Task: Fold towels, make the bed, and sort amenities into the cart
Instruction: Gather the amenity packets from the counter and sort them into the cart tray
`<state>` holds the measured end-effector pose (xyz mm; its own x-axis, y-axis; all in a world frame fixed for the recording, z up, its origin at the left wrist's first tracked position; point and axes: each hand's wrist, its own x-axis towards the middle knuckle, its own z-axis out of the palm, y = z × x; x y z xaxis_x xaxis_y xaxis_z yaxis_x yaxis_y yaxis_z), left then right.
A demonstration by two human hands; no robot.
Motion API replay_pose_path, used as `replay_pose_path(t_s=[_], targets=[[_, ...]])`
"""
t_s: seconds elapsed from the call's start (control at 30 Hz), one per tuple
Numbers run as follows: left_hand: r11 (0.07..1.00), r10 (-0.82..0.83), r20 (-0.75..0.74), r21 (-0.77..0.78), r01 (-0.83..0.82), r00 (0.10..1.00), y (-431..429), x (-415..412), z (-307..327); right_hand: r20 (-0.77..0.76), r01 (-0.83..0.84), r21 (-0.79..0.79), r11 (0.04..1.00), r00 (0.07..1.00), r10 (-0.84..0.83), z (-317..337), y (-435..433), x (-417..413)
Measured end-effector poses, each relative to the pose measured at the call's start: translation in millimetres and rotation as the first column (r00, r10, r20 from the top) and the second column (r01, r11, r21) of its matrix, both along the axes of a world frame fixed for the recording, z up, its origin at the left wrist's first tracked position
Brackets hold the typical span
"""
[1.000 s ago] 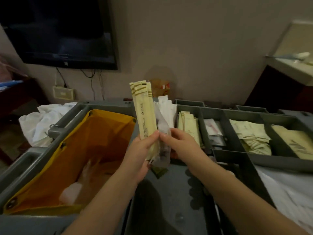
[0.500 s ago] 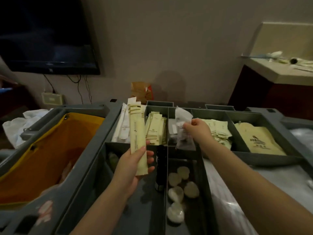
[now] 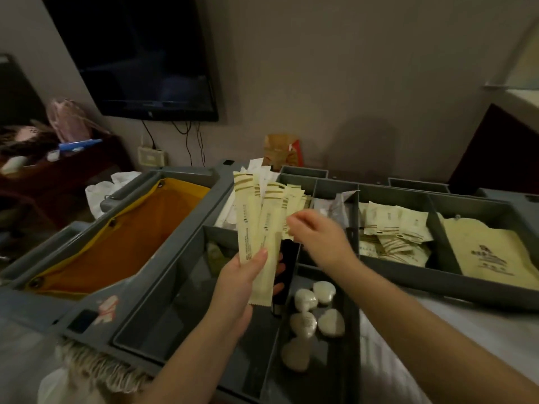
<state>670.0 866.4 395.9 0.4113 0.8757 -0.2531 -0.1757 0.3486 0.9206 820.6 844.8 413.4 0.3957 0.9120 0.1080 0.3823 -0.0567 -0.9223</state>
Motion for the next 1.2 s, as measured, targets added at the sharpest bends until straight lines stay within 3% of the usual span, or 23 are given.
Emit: replay_pose_path(t_s=[0.1, 0.2, 0.37, 0.5, 0.73, 0.83, 0.97, 1.07, 1.2], targets=[[0.998, -0.029, 0.002, 0.058, 0.029, 1.000, -2.9, 4.0, 2.7, -0.188, -0.040, 0.020, 0.999, 0.981, 0.043, -6.8, -13.5, -27.9], [0.999, -0.023, 0.005, 0.050, 0.023, 1.000, 1.6, 4.1, 0.3, -0.235, 0.008, 0.065, 0.998, 0.972, 0.007, -10.2, -14.4, -36.2], [0.997, 0.070, -0.078, 0.041, -0.067, 0.994, 27.4, -8.2, -1.6, -0.318, 0.071, -0.046, 0.996, 0.945, -0.082, -3.7, 4.4, -18.7], [0.990, 0.094, -0.118, 0.114, -0.081, 0.988, 55.1, -22.6, 1.2, -0.208, 0.127, -0.172, 0.977, 0.965, -0.162, -0.4, 48.3, 12.8], [1.000, -0.004, -0.119, 0.026, 0.007, 0.993, 94.4, -28.5, 2.8, 0.261, 0.310, -0.504, 0.806, 0.944, -0.200, -18.1, 142.0, 50.6], [0.999, -0.022, -0.114, 0.024, 0.025, 0.993, 108.1, -27.9, 1.7, 0.366, 0.433, -0.422, 0.797, 0.885, -0.287, -25.4, 153.0, 48.1], [0.997, -0.036, -0.138, 0.057, 0.045, 0.990, 119.8, -26.8, 5.5, 0.671, 0.490, -0.413, 0.767, 0.734, -0.107, -43.4, 156.1, 30.8], [0.993, -0.071, -0.173, 0.084, 0.087, 0.982, 128.1, -26.9, 10.4, 0.691, 0.495, -0.413, 0.764, 0.717, -0.091, -46.3, 154.7, 23.0], [0.984, -0.129, -0.210, 0.094, 0.151, 0.969, 139.0, -30.7, 12.8, 0.585, 0.456, -0.232, 0.859, 0.771, -0.251, -24.1, 130.9, 17.0]])
